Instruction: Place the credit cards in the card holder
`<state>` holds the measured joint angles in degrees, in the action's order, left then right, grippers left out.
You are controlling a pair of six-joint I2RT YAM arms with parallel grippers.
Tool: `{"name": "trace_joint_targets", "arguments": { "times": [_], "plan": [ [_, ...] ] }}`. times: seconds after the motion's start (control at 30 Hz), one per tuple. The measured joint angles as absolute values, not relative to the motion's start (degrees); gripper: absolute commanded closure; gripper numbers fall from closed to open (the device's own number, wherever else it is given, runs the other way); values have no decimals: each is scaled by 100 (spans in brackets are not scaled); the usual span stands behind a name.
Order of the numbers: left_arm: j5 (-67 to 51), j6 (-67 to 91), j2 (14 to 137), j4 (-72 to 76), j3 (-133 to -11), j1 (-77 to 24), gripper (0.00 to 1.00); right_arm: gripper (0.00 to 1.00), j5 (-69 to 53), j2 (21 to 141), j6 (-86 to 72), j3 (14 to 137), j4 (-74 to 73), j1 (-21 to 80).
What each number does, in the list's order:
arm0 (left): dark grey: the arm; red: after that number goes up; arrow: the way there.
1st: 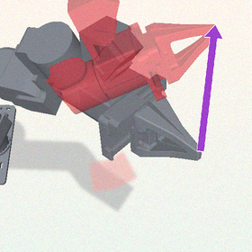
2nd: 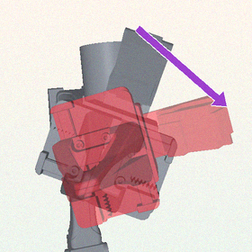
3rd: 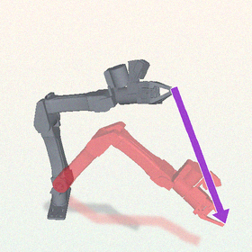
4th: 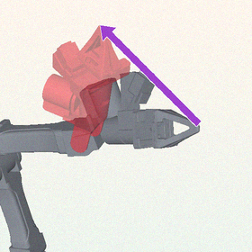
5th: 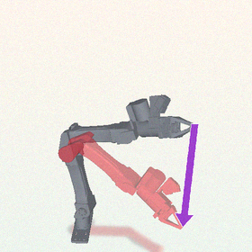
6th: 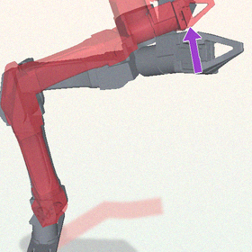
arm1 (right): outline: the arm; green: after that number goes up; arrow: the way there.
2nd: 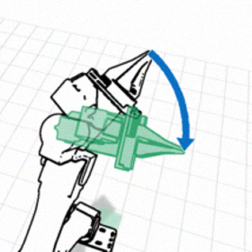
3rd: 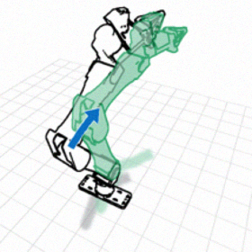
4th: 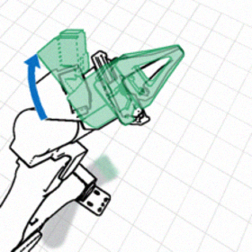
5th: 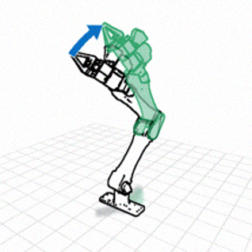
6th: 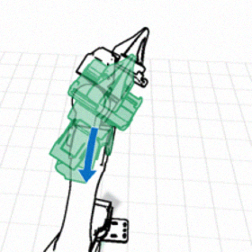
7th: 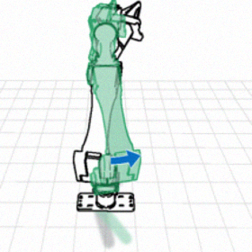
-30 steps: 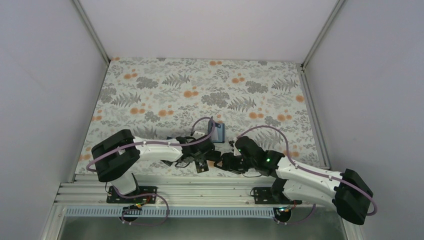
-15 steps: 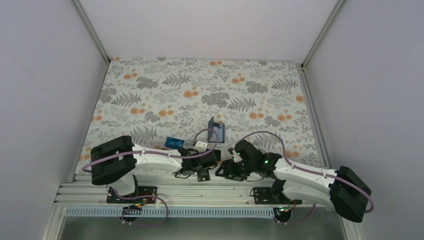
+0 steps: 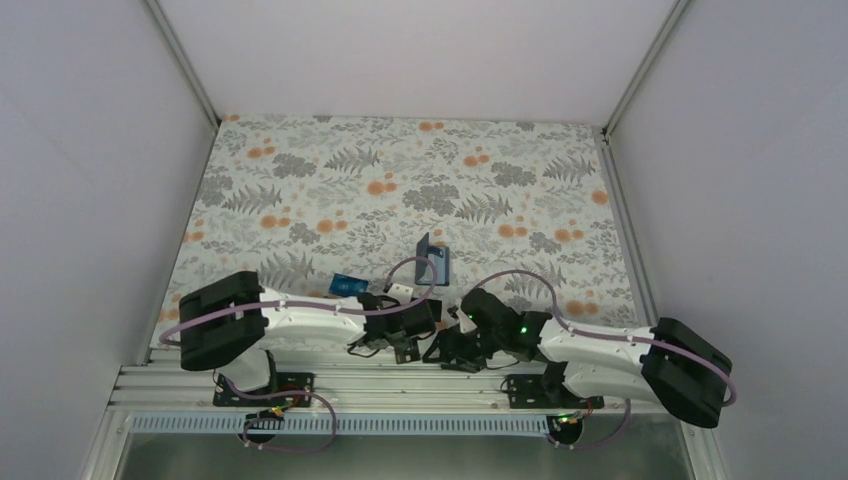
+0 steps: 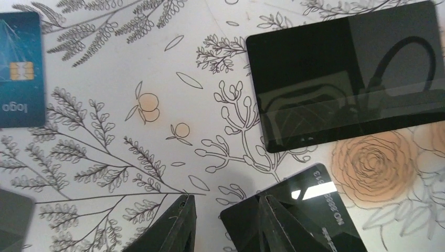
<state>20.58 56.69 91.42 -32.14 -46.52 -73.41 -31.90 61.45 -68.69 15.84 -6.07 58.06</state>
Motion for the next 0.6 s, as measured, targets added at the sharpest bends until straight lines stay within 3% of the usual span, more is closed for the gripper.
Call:
{"name": "trace_joint_targets", "arguments": {
  "times": [0.37,0.6],
  "plan": [
    [1625,5122,8305,-3030,-4541,-7286,68,39,-2965,6816,-7253,1584,165,6045],
    [1253,4799,8315,-2552,-4134,-7102,71,46,-2856,7395,-7308,1584,681,6077]
  ]
}}
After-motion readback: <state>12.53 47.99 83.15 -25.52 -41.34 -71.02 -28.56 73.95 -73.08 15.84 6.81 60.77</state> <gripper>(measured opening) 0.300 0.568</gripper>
